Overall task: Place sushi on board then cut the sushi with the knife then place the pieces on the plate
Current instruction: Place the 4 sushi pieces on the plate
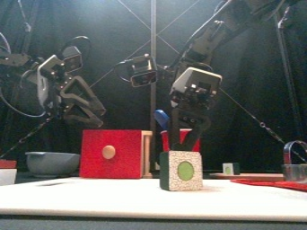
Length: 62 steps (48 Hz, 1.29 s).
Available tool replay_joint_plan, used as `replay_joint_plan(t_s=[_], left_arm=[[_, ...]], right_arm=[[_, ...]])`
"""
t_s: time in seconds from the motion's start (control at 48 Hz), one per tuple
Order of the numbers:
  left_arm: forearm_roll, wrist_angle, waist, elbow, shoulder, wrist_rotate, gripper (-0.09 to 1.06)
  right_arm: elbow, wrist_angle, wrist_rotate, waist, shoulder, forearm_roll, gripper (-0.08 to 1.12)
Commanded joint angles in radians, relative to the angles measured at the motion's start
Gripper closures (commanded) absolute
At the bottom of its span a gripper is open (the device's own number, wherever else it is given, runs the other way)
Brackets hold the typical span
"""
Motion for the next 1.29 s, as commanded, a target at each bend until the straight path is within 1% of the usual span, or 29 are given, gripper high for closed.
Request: replay_joint_plan(t_s=[0.021,0.167,0.333,0.458,0.562,0.625,0.75,0.812,0.958,1.042,1.125,1.292], left_arm=[[-0.006,-0.005,-0.003,-0.009,-0.002,0.002,0.1],[-0.006,-0.005,-0.003,-0.008,-0.003,0.002,0.1],[-0.006,-0.005,-0.003,-0.008,-0.003,0.003,0.1],[-0.005,-0.005,-0.003,-0.009,-0.002,0.005,0.1],[-0.003,-0.005,-0.003,-0.011,-0.003,0.005,0.1],[-0.003,-0.005,-0.003,-0.012,-0.003,0.005,0.1],[-0.002,-0.005,-0.003,-0.012,-0.003,0.006,0.1],[-0.002,-0.006,-0.003,-0.011,-0.003,0.006,0.1],[0.0,-0.005,-0.003,-0.003,-0.005,0.006,0.1],[0.003,-0.005,-0.003,0.003,-0.005,0.006,0.1],[0.006,-0.006,-0.003,0.008,-0.005,0.006,0.1],[0.014,-0.005,-0.003,0.012,-0.005,0.006,0.1]], right_arm=[[0.034,0.029,0.032,-0.014,-0.11,-0.011,0.61],[0.121,0.091,0.117,-0.041,-0.227,-0.025,0.61],[0.256,0.161,0.265,-0.083,-0.39,-0.072,0.61],[0.387,0.227,0.402,-0.173,-0.492,-0.109,0.61],[0.454,0.23,0.485,-0.262,-0.541,-0.117,0.61],[0.483,0.224,0.531,-0.339,-0.561,-0.124,0.6],[0.515,0.166,0.591,-0.48,-0.571,-0.144,0.6],[0.528,0.081,0.612,-0.549,-0.558,-0.143,0.6],[0.552,-0.091,0.627,-0.621,-0.514,-0.143,0.59],[0.558,-0.13,0.627,-0.649,-0.479,-0.137,0.57],[0.555,-0.158,0.621,-0.657,-0.434,-0.135,0.52],[0.538,-0.164,0.618,-0.655,-0.373,-0.133,0.31]])
